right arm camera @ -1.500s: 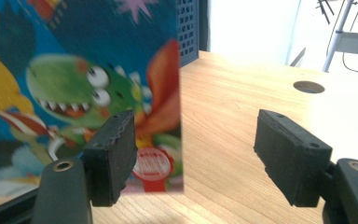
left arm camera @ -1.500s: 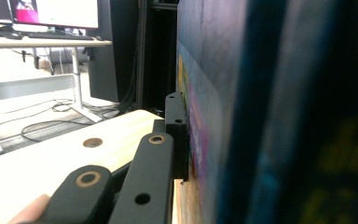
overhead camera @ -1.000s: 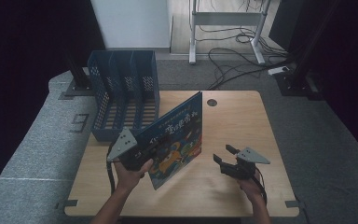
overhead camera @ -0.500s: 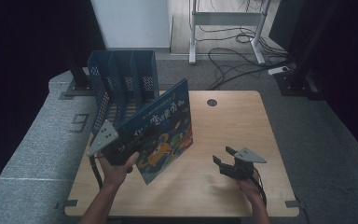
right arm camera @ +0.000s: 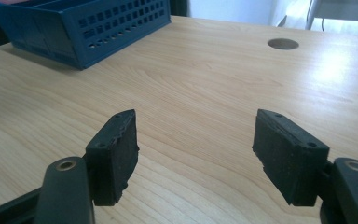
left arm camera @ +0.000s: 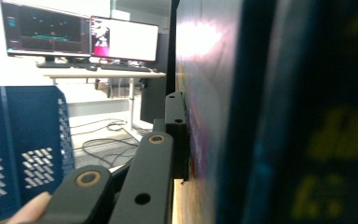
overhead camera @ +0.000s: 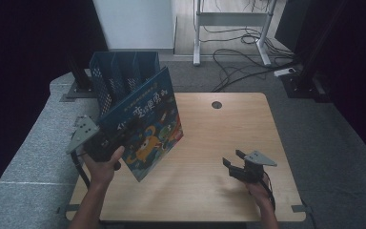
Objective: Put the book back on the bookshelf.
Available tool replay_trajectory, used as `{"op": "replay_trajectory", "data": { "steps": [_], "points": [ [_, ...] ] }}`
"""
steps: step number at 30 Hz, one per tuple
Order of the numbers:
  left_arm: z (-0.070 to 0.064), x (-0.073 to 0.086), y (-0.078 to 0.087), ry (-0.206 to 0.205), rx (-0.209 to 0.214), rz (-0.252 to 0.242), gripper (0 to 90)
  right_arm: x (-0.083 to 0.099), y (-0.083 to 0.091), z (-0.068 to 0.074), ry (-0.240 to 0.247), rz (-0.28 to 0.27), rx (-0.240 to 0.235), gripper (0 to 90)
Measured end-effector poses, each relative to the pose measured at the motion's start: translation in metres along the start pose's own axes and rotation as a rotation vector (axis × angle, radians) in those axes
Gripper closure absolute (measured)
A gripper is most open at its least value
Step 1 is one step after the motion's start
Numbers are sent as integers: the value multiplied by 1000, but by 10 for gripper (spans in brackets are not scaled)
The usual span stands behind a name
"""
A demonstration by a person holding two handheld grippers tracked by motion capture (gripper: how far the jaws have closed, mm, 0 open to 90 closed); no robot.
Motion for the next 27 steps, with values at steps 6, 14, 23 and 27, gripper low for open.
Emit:
{"op": "replay_trajectory", "data": {
  "steps": [6, 14, 23, 27],
  "points": [
    [11, 0, 5, -8, -41, -1, 821, 5, -4, -2, -9, 33, 11, 299],
    [25, -2, 11, 16, -72, -9, 821, 14, -13, 2, 16, 94, 23, 297],
    [36, -5, 13, 35, -109, -16, 821, 26, -21, 4, 40, 170, 29, 291],
    [38, -6, 13, 34, -116, -17, 821, 25, -21, 3, 30, 169, 30, 294]
  ]
}}
Point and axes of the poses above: each handheld gripper's, and its own axes: y roughly backward along the jaws, x roughly out of its underside, z roughly to its left, the point moved 5 cm from there along -y, roughly forward along the jaws, and after that the axes turned 1 degree about -z, right-handed, at the moved point
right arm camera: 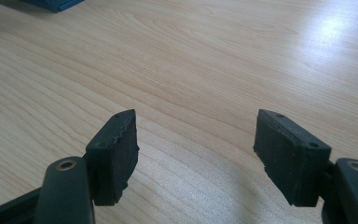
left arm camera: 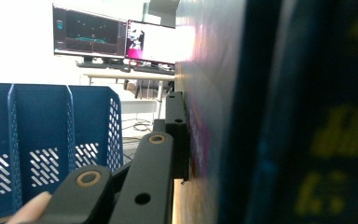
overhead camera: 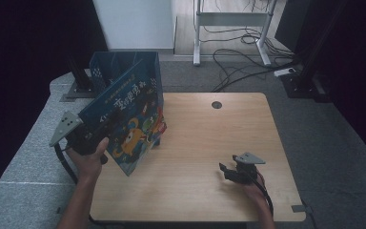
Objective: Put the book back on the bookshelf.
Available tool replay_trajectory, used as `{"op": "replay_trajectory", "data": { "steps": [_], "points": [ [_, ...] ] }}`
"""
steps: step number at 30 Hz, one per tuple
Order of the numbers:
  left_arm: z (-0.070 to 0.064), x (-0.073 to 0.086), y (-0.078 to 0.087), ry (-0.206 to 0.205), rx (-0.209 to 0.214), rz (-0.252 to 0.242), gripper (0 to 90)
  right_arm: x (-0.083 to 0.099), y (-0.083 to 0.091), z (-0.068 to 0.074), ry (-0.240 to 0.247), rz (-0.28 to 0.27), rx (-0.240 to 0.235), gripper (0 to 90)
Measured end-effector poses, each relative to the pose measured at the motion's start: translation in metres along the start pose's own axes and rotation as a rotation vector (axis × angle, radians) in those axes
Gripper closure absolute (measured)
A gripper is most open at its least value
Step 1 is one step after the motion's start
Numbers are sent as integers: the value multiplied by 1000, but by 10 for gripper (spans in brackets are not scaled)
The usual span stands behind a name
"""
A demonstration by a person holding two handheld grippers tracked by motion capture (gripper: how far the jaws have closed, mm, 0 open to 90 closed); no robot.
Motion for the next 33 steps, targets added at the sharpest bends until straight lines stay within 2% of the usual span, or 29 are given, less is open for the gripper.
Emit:
{"op": "replay_trajectory", "data": {
  "steps": [7, 11, 14, 33],
  "points": [
    [5, -2, -1, 7, -18, -2, 821, 1, -3, -3, -37, 43, 15, 290],
    [10, -4, 0, 26, -36, -16, 821, 2, -6, -6, -57, 75, 15, 290],
    [11, -5, -2, 16, -50, -12, 820, 3, -7, -7, -70, 91, 15, 287],
    [10, -9, -21, -5, -105, -4, 820, 4, -8, -11, -113, 107, 16, 286]
  ]
}}
Point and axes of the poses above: each handheld gripper's, and its own axes: y roughly backward along the jaws, x roughly out of its underside, z roughly to its left, the point moved 5 cm from there along -y, roughly forward along the jaws, and after that the axes turned 1 degree about -z, right-handed, at the moved point
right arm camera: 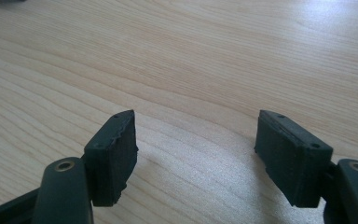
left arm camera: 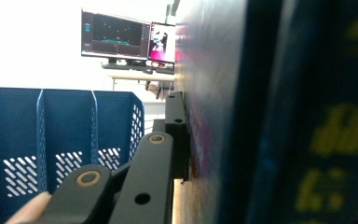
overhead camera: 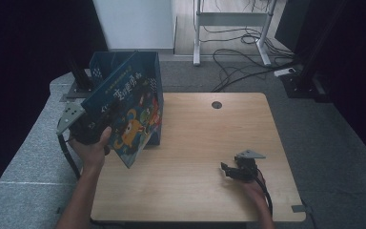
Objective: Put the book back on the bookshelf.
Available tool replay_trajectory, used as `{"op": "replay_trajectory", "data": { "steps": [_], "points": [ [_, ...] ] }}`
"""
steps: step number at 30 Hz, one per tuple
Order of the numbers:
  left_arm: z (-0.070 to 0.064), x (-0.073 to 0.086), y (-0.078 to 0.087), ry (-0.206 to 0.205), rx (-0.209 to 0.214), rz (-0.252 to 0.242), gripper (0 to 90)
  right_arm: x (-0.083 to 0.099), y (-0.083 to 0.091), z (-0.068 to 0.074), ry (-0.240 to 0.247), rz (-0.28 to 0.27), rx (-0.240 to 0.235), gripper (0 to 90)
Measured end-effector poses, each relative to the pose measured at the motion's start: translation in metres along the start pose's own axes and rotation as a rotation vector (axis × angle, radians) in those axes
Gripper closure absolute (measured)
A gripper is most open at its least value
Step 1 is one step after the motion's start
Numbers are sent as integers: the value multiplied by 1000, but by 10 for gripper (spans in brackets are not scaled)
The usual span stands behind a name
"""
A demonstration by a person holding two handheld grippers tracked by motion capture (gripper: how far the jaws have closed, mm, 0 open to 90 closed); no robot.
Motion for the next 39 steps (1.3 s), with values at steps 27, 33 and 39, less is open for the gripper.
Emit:
{"op": "replay_trajectory", "data": {
  "steps": [27, 33, 39],
  "points": [
    [6, -3, -28, 4, -70, 8, 820, 1, 0, 0, -10, 13, -28, 263],
    [7, -5, -34, -9, -95, 9, 820, 1, 0, 1, -9, 13, -37, 261],
    [8, -6, -39, -18, -117, 9, 819, 1, 0, 1, -9, 12, -36, 261]
  ]
}}
Point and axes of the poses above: each handheld gripper's, and its own axes: y roughly backward along the jaws, x roughly out of its underside, z roughly to its left, the point moved 5 cm from there along -y, roughly forward along the jaws, and after that the axes turned 1 degree about -z, right-handed, at the moved point
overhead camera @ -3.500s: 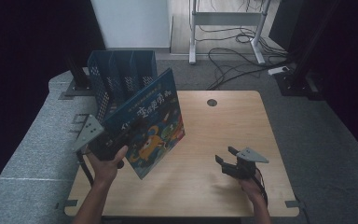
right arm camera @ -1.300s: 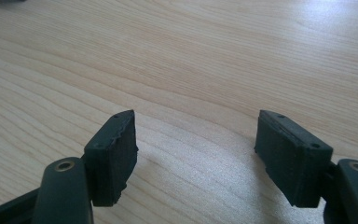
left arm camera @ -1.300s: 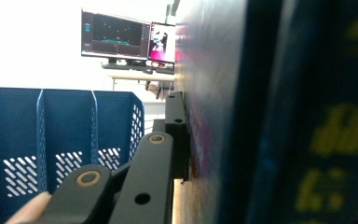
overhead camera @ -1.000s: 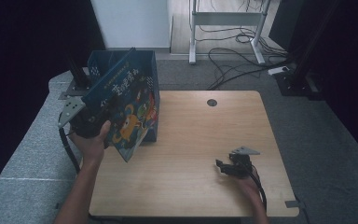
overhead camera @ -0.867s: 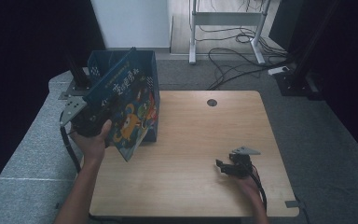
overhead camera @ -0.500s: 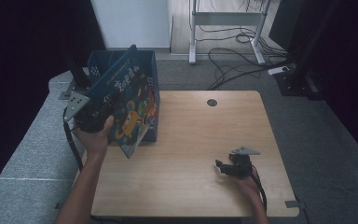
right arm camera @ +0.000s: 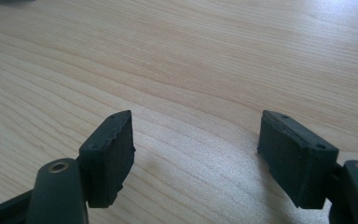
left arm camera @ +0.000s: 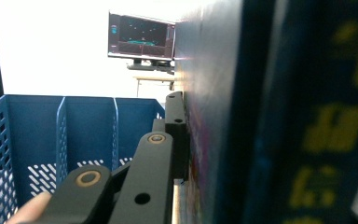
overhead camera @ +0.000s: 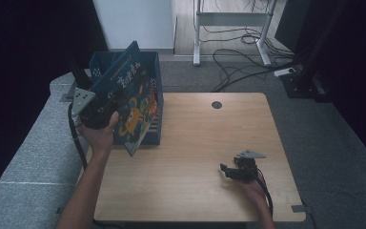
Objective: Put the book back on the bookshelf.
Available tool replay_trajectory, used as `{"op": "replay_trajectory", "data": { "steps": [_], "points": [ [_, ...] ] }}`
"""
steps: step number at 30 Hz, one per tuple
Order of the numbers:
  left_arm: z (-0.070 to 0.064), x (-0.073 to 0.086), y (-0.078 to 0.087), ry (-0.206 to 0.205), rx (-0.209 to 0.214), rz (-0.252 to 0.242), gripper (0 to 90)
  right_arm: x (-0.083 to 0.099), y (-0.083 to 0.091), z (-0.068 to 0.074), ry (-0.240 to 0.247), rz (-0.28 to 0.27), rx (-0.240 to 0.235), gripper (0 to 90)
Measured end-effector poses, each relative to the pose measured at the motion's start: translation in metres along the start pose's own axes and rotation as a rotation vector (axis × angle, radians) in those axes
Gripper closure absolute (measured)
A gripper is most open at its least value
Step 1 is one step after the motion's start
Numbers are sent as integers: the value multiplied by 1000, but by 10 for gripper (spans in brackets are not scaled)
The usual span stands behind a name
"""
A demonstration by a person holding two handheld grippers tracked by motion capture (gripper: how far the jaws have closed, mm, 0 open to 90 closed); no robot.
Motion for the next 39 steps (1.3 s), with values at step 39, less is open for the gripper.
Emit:
{"op": "replay_trajectory", "data": {
  "steps": [39],
  "points": [
    [-1, 5, -76, -83, -167, -27, 820, 1, 1, 2, 8, -1, 19, 258]
  ]
}}
Point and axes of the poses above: each handheld gripper's, and its own axes: y roughly backward along the jaws, x roughly out of its underside, z roughly to its left, the point moved 5 cm from there along -y, roughly forward along the jaws, and after that the axes turned 1 degree about -z, right-handed, at the moved point
